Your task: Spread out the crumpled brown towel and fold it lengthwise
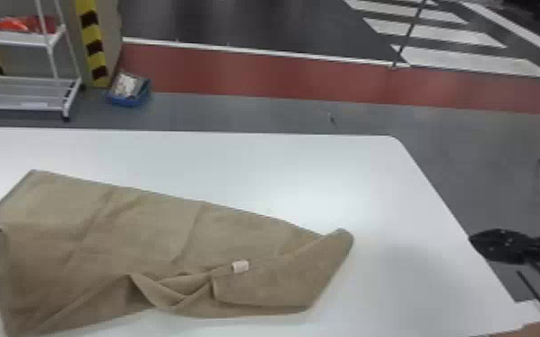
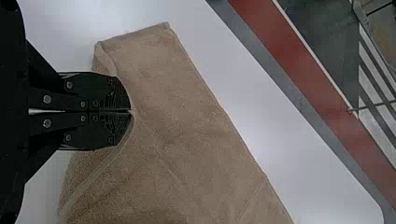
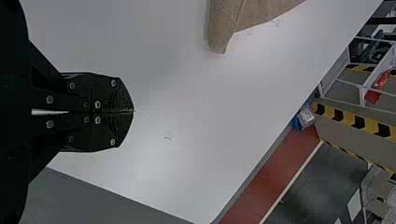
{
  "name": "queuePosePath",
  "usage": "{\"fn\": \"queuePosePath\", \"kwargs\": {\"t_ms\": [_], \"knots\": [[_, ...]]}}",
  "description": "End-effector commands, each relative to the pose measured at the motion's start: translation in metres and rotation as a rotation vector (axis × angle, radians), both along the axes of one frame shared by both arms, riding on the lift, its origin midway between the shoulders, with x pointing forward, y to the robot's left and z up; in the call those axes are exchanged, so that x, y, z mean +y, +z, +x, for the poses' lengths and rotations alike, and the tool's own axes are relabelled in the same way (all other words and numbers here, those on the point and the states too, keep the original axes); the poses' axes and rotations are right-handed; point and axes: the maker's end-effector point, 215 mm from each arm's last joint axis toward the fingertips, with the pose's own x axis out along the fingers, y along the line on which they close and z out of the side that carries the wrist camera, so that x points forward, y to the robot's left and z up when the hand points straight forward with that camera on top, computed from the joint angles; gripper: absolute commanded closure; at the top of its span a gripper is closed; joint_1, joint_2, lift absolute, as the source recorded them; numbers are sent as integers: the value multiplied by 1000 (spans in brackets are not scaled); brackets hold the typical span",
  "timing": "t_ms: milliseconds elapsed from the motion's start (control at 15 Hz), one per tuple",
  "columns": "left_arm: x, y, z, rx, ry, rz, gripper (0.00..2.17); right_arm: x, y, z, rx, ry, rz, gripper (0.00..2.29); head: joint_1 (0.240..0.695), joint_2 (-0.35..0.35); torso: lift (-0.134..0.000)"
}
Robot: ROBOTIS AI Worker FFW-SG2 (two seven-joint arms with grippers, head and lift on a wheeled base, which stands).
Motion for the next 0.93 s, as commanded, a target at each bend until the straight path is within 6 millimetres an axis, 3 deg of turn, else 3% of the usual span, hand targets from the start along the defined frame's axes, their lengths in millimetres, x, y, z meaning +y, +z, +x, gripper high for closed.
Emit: {"fn": "queuePosePath", "kwargs": {"t_ms": [0,467,533,600,667,733,867], "knots": [[-7,0,1,-1,-15,-2,1372,3,-3,0,4,1,3,1831,695,-229,-124],[-11,-7,0,9,-28,-2,1372,19,-8,7,6,30,-4,1831,695,-222,-124],[-11,-9,-1,10,-31,-1,1372,30,-9,10,4,49,5,1828,695,-221,-124],[-11,-10,-1,12,-32,-1,1372,52,-4,15,-12,82,13,1814,695,-218,-124],[-13,-12,-2,15,-37,-1,1372,88,-2,20,-21,126,50,1592,695,-210,-124],[-14,-14,-3,18,-38,-3,1372,130,-3,23,-17,161,104,1085,695,-196,-124],[-15,-17,-6,25,-43,-6,1372,216,-1,29,-19,252,204,414,695,-130,-124]]}}
